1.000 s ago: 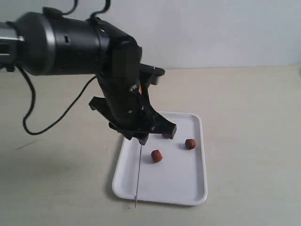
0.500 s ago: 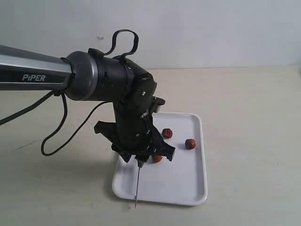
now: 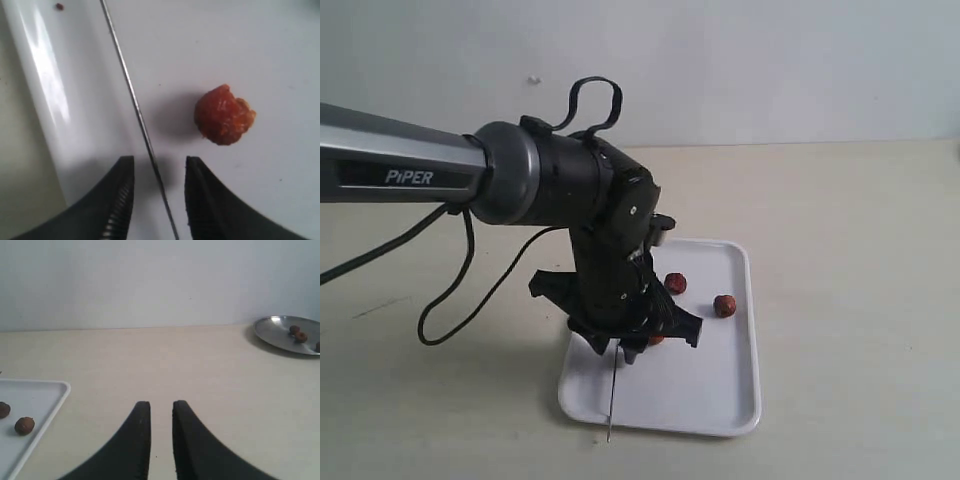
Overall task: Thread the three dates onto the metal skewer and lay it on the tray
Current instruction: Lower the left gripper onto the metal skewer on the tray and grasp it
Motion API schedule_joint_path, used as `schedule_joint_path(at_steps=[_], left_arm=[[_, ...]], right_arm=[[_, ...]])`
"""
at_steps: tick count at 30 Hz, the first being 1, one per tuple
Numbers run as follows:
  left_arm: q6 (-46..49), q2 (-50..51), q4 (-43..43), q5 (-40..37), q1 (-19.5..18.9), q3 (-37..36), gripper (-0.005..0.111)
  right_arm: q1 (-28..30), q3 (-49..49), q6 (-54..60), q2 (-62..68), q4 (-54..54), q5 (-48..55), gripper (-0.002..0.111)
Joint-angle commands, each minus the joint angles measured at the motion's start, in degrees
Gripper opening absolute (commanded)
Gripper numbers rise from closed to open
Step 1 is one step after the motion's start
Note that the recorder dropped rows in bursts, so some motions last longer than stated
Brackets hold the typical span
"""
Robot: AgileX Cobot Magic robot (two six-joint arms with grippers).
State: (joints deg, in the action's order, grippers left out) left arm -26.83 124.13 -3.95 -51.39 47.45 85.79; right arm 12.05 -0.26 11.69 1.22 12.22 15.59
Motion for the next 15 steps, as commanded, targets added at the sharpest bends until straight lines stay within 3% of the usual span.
schedule_joint_path(at_steps=[1,11,15], left_arm=[[-0.7,1.3,0.2,0.5,0.6,0.2,0.036],[-0.2,1.5,-0.2,0.0,0.6,0.2,0.035],[-0.1,1.5,-0.5,-0.9,0.6,0.2,0.017]], right_arm=[[-0.1,0.3,0.0,-0.3,-0.2,-0.3,0.017],[-0.1,0.3,0.0,-0.3,-0.2,-0.3,0.017],[-0.1,0.3,0.0,-0.3,-0.2,-0.3,0.017]])
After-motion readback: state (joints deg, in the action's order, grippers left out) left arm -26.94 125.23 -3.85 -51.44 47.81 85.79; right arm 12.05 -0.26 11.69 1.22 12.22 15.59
